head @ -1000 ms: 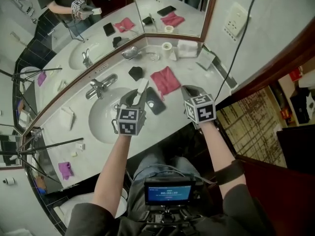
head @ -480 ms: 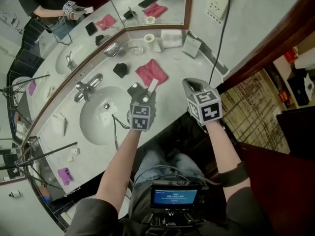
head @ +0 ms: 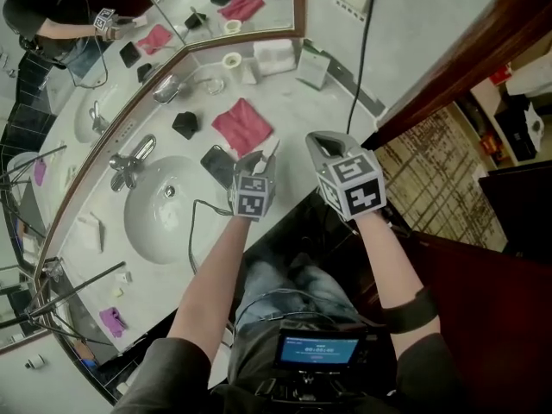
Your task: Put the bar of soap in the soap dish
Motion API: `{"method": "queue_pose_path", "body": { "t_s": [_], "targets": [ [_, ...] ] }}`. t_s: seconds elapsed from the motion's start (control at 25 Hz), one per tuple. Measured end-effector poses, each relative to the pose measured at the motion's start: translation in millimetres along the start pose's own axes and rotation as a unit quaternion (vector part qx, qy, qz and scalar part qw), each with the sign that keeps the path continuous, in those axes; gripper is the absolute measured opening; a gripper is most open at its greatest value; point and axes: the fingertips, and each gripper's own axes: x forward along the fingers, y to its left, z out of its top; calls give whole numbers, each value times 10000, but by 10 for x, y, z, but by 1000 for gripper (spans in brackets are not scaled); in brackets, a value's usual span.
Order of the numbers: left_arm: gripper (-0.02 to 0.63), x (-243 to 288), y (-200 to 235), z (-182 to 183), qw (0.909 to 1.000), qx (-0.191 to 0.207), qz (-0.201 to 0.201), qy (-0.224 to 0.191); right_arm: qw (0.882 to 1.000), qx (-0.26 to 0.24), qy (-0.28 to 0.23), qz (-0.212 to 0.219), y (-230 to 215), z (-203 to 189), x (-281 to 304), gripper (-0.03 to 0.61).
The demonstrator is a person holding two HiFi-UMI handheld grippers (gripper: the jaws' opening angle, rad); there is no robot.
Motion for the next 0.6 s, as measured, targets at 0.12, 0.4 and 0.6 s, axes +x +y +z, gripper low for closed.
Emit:
{"method": "queue_pose_path", "body": {
  "t_s": [0.12, 0.4, 0.6],
  "targets": [
    [103, 156, -27, -54, 10000, -15, -52, 47, 10000, 15, 48, -17, -54, -49, -3, 20],
    [107, 315, -58, -275, 9993, -111, -53, 352, 9998, 167, 131, -5, -76, -129, -37, 20],
    [186, 295, -71, -360, 9983, -181, -98, 537, 9997, 208, 115, -4, -65, -164, -37, 20]
  ]
}}
